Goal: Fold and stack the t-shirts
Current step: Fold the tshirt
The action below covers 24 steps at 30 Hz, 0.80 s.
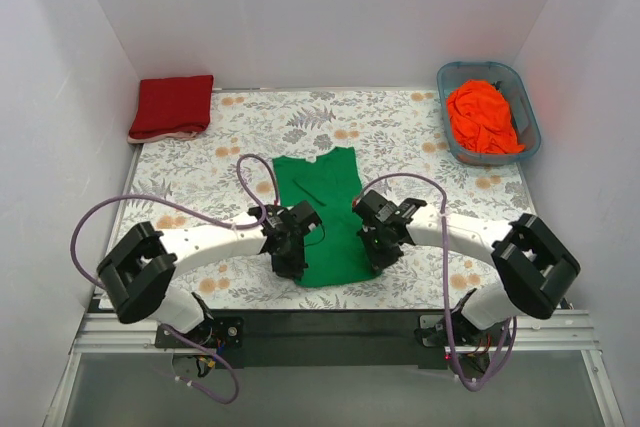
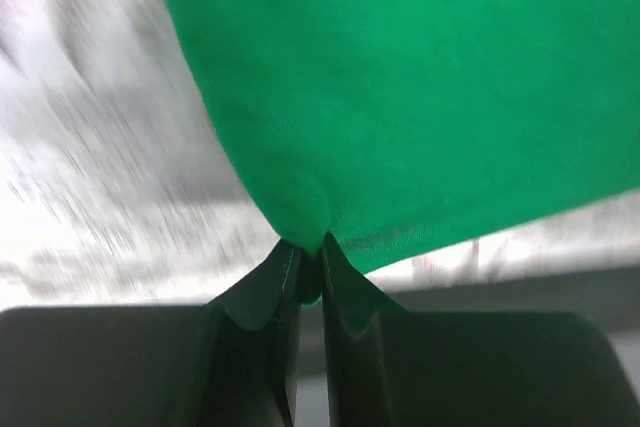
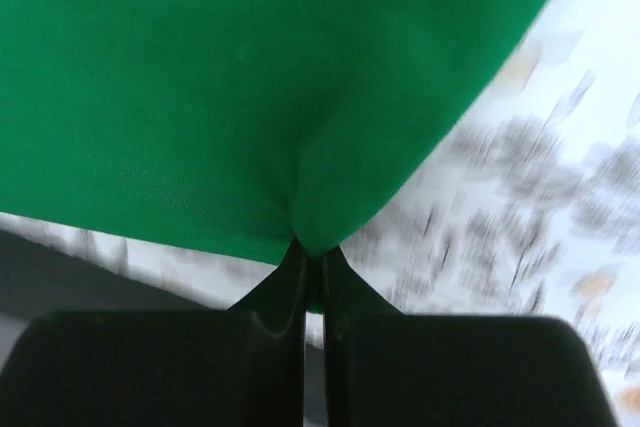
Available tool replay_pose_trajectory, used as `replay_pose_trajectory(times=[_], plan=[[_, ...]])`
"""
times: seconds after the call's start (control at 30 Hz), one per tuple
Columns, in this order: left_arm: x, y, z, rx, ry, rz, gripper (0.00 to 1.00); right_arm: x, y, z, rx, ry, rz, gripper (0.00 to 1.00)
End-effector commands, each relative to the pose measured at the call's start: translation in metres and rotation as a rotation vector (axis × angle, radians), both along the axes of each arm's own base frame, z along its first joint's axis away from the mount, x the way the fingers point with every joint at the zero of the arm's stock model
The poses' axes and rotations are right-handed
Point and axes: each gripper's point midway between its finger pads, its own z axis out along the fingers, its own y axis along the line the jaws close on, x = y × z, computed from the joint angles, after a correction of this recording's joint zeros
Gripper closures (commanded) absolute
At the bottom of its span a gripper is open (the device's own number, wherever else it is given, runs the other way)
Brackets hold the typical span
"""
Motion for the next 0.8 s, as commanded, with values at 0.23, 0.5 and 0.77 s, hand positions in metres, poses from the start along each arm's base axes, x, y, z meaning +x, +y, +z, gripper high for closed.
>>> replay_pose_trajectory(times=[0.23, 0.5, 0.77], plan=[[-0.119, 0.007, 0.073, -0.091, 0.219, -0.061, 1.00, -0.079, -0.071, 0.094, -0.141, 0.190, 0.131, 0.99], [-0.058, 0.002, 0.106, -0.214, 0.086, 0.021, 1.00, -0.008, -0.041, 0.136, -0.164, 0.012, 0.161, 0.99], [-0.010, 0.005, 0.113, -0.279, 0.009, 0.076, 1.00, 0.036, -0.017, 0.151, -0.146, -0.029, 0.198, 0.99]])
